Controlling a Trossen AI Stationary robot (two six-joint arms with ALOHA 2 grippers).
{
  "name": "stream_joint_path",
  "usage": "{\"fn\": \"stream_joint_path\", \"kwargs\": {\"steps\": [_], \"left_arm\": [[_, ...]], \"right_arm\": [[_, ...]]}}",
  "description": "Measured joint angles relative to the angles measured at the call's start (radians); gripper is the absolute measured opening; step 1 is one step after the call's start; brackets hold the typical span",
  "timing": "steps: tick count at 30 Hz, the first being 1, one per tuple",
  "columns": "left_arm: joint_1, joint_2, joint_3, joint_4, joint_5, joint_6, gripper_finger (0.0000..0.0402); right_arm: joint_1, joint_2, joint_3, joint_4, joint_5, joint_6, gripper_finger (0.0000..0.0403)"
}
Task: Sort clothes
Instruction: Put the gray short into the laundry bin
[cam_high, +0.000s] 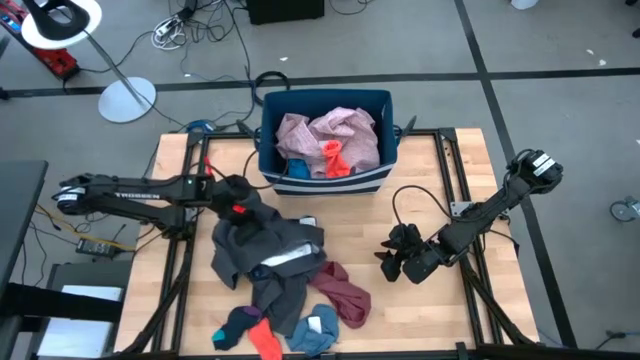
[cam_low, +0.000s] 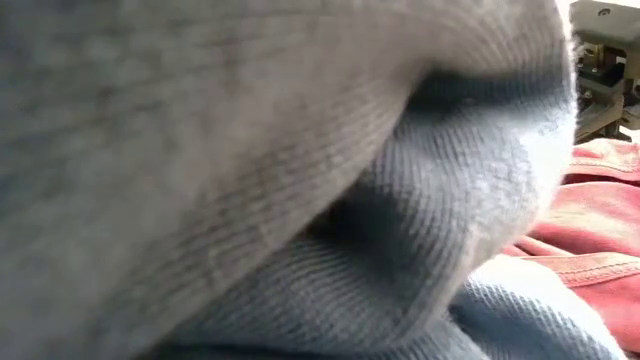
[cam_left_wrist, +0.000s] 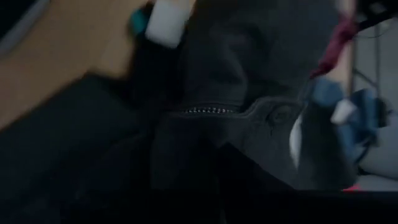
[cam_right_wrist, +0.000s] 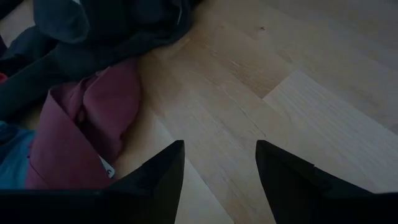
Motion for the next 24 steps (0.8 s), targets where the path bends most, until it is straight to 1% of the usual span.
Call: {"fn": "stream_joint_path", "kwargs": {"steps": [2, 6, 10, 13, 16, 24], "left_arm": [[-0.015, 0.000, 0.048, -0.002, -0.008, 0.002, 0.0001], [-0.047, 0.000, 0.158, -0.036, -0.065, 0.029, 0.0001], [-0.076, 0.000, 0.253, -0.033, -0.107, 0.051, 0.0000], [-0.094, 0.000, 0.322, -0.029, -0.159, 0.063, 0.0000], [-0.099, 0.016, 0.380, -0.028, -0.202, 0.083, 0.0000], [-0.098, 0.105, 0.517, -0.018, -0.261, 0.104, 0.0000]], "right_arm": [[0.000, 0.000, 0.000, 0.000, 0.000, 0.000, 0.0199], [0.000, 0.000, 0.000, 0.000, 0.000, 0.000, 0.0199], [0.000, 0.000, 0.000, 0.000, 0.000, 0.000, 0.0199], [0.000, 0.000, 0.000, 0.000, 0.000, -0.001, 0.0199], [0.000, 0.000, 0.000, 0.000, 0.004, -0.007, 0.0199], [0.000, 0.001, 0.000, -0.001, 0.011, -0.017, 0.0199]]}}
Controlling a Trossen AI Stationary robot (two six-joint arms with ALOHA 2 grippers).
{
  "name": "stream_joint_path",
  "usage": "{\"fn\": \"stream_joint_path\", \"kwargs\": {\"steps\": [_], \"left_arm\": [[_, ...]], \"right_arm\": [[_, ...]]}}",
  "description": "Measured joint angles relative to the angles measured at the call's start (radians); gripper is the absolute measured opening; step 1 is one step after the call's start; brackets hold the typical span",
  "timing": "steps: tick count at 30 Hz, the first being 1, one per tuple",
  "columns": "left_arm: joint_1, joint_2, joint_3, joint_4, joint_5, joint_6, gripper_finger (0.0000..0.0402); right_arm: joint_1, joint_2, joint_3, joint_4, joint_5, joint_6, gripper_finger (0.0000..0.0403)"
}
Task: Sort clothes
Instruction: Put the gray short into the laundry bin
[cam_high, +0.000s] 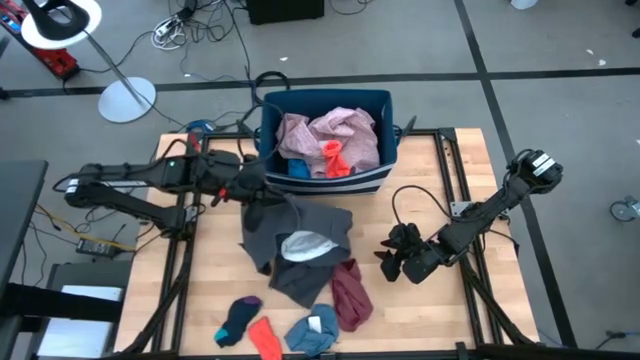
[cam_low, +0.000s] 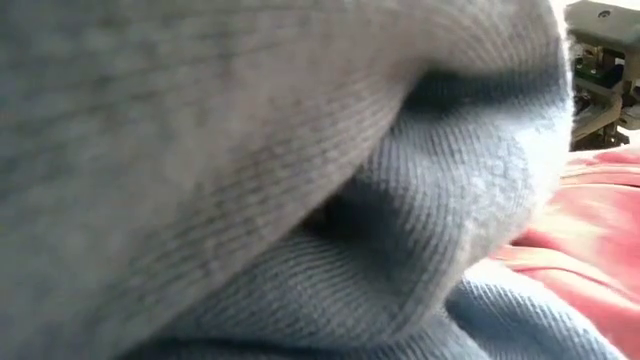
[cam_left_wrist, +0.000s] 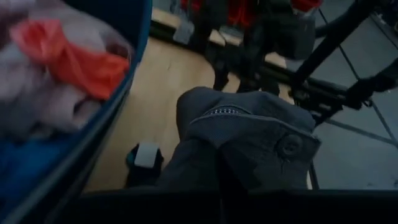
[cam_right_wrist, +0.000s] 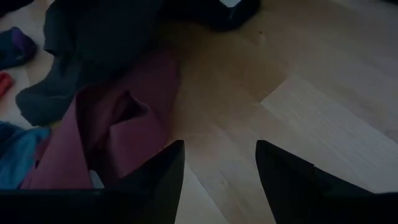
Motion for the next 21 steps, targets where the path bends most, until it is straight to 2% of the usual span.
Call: {"fn": "stream_joint_path", "kwargs": {"steps": [7, 11, 16, 21], "left_arm": [[0.000, 0.108, 0.179, -0.030, -0.054, 0.052, 0.0000], [0.000, 0.180, 0.324, -0.078, -0.084, 0.105, 0.0000], [0.001, 0.269, 0.526, -0.120, -0.185, 0.194, 0.0000], [0.005, 0.342, 0.715, -0.108, -0.329, 0.316, 0.0000]], "right_arm": [[0.000, 0.005, 0.001, -0.001, 0.003, 0.000, 0.0199], [0.000, 0.006, 0.001, -0.002, 0.003, -0.001, 0.0199], [0.000, 0.006, 0.001, -0.002, 0.004, -0.008, 0.0199], [0.000, 0.006, 0.001, -0.002, 0.004, -0.011, 0.0199]]}}
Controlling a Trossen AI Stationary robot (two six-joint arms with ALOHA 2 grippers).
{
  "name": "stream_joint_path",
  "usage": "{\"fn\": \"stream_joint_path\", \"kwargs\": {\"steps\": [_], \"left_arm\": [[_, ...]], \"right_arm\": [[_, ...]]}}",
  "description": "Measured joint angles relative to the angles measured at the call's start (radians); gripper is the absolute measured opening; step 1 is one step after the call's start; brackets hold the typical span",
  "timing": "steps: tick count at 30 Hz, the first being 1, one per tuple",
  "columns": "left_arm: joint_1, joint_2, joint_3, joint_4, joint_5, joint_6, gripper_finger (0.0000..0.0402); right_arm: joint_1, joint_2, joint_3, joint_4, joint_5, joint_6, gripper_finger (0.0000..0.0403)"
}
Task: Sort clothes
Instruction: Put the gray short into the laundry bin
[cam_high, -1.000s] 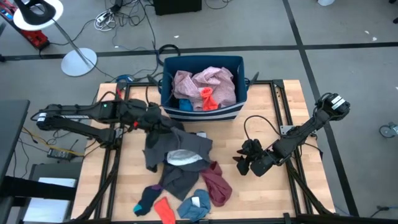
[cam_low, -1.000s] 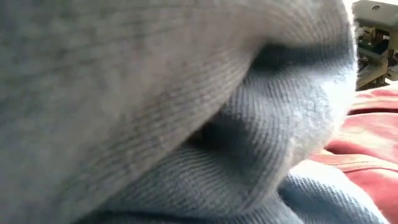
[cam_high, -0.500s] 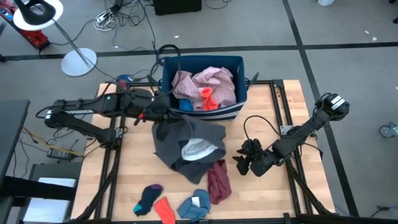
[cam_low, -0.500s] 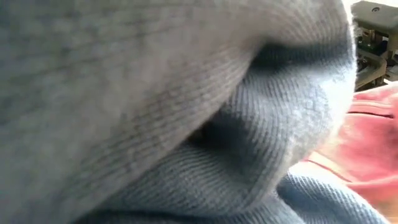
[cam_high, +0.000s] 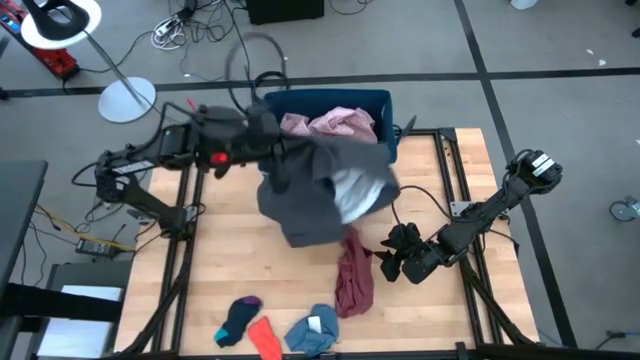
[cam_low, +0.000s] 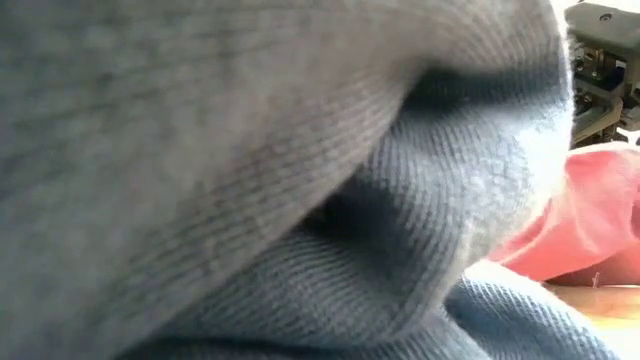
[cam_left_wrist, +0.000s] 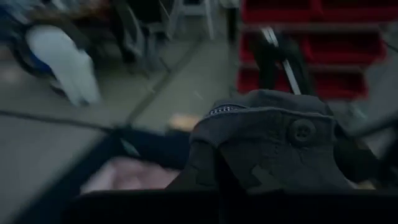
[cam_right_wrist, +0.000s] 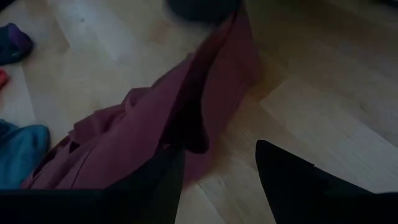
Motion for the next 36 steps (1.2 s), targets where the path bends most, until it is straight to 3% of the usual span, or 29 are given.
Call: {"fn": "stream_joint_path", "kwargs": {"steps": [11, 17, 22, 26, 31, 36], "left_arm": [[0.049, 0.127, 0.303, 0.309, -0.130, 0.216, 0.0000], [0.113, 0.208, 0.393, 0.403, -0.132, 0.266, 0.0000], [0.173, 0.271, 0.426, 0.418, -0.078, 0.263, 0.0000], [0.206, 0.308, 0.426, 0.339, -0.063, 0.261, 0.0000], [0.268, 0.350, 0.426, 0.120, -0.061, 0.209, 0.0000], [0.348, 0.367, 0.427, -0.116, 0.004, 0.096, 0.0000]], "right_arm": [[0.000, 0.000, 0.000, 0.002, 0.008, -0.016, 0.0199], [0.000, 0.000, 0.000, 0.002, 0.009, -0.019, 0.0199], [0.000, 0.000, 0.000, 0.002, 0.011, -0.030, 0.0199], [0.000, 0.000, -0.001, 0.002, 0.011, -0.047, 0.0199], [0.000, 0.000, -0.001, 0.002, 0.011, -0.051, 0.0199], [0.000, 0.000, -0.001, 0.002, 0.011, -0.053, 0.0199]]}}
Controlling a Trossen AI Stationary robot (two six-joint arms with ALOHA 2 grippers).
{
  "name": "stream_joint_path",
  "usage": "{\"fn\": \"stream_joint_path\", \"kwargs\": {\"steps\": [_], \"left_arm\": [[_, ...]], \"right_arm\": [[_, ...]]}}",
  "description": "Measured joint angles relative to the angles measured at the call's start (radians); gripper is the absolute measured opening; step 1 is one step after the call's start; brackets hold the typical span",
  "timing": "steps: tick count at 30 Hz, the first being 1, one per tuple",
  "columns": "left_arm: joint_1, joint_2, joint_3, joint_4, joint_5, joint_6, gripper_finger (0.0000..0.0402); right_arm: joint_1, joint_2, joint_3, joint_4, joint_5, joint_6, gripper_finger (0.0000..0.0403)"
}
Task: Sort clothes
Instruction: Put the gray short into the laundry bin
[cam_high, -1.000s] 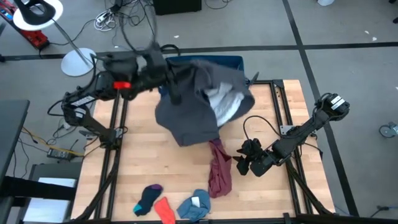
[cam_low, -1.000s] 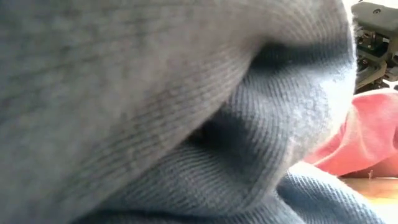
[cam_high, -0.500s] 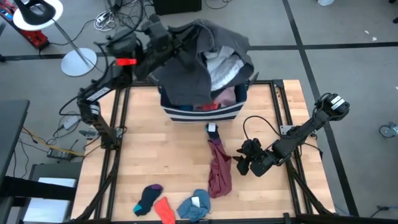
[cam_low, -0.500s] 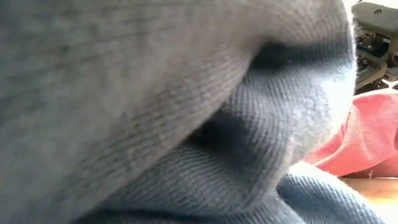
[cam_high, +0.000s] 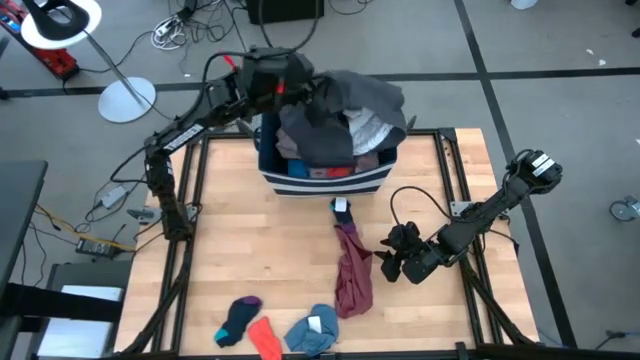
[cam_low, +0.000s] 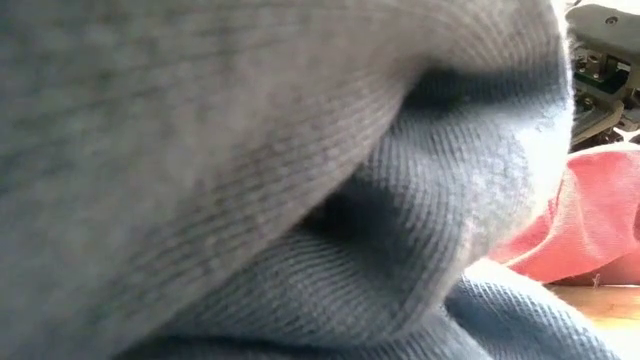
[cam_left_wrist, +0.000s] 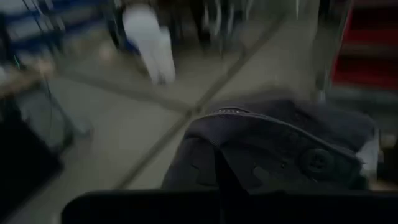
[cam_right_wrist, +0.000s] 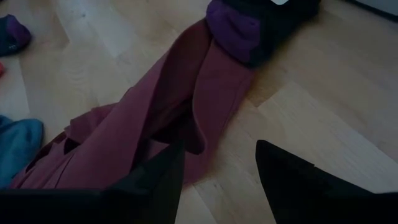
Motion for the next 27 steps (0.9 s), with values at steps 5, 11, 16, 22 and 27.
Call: {"fn": "stream_joint_path", "kwargs": {"steps": [5, 11, 16, 22, 27], "left_arm": [[0.058, 0.025, 0.000, -0.220, 0.030, -0.078, 0.0000], [0.096, 0.117, -0.051, -0.285, 0.175, -0.122, 0.0000], [0.096, 0.227, -0.070, -0.209, 0.204, -0.120, 0.0000], [0.110, 0.350, -0.071, -0.203, 0.291, -0.123, 0.0000], [0.123, 0.413, -0.069, -0.306, 0.294, -0.156, 0.0000]], "right_arm": [[0.000, 0.000, 0.000, 0.000, 0.001, 0.000, 0.0199], [-0.002, 0.000, 0.000, 0.001, 0.017, 0.000, 0.0199], [-0.002, 0.000, 0.000, 0.002, 0.018, 0.001, 0.0199], [-0.002, 0.000, 0.000, 0.000, 0.018, 0.001, 0.0199], [-0.002, 0.000, 0.000, 0.000, 0.018, -0.005, 0.0199]]}}
